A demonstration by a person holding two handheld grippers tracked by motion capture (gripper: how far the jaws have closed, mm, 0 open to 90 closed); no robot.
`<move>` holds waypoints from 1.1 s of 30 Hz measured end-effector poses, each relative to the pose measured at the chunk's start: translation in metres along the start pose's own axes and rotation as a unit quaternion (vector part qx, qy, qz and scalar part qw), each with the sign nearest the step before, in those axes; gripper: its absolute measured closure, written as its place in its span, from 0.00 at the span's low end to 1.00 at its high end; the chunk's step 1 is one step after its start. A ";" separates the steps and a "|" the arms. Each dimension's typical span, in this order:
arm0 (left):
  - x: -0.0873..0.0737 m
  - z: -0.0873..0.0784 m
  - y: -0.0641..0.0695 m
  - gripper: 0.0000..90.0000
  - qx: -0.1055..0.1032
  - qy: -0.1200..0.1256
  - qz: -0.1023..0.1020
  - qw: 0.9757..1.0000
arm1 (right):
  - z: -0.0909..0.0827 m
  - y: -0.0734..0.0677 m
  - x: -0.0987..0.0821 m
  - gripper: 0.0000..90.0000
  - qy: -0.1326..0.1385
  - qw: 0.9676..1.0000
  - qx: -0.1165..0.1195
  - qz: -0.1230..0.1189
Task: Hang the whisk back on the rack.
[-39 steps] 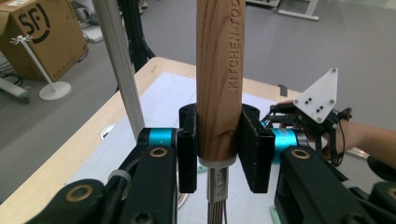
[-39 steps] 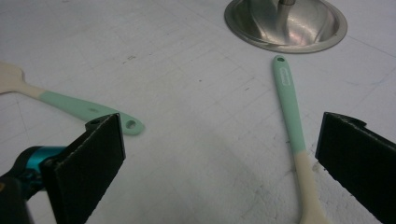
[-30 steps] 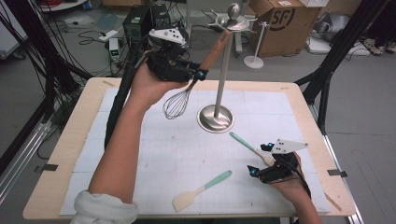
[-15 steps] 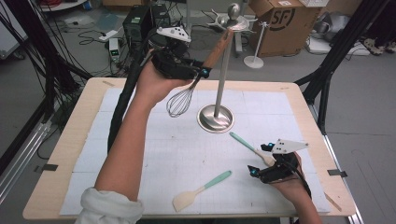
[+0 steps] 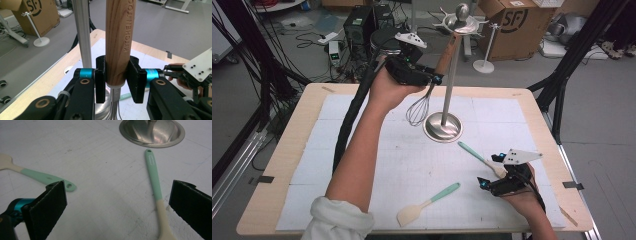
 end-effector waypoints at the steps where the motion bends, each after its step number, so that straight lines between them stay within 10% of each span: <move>1: 0.000 0.002 0.000 0.79 -0.003 0.001 -0.002 1.000 | 0.000 0.000 0.000 0.00 0.001 1.000 0.000 0.000; 15: 0.000 0.015 -0.002 0.76 -0.018 0.007 -0.019 1.000 | 0.000 0.001 -0.001 0.00 0.002 1.000 0.001 0.002; 33: -0.008 0.008 0.014 0.42 -0.078 0.002 -0.002 0.997 | 0.000 0.001 -0.001 0.00 0.003 1.000 0.001 0.002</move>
Point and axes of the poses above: each handheld gripper's, and its own axes: z roughly forward along the jaws, x roughly out of its top, y roughly to its right, the point moved 10 cm from there along z, roughly forward along the jaws, and after that the axes turned 11 degrees about -x, right-handed, at the moved point
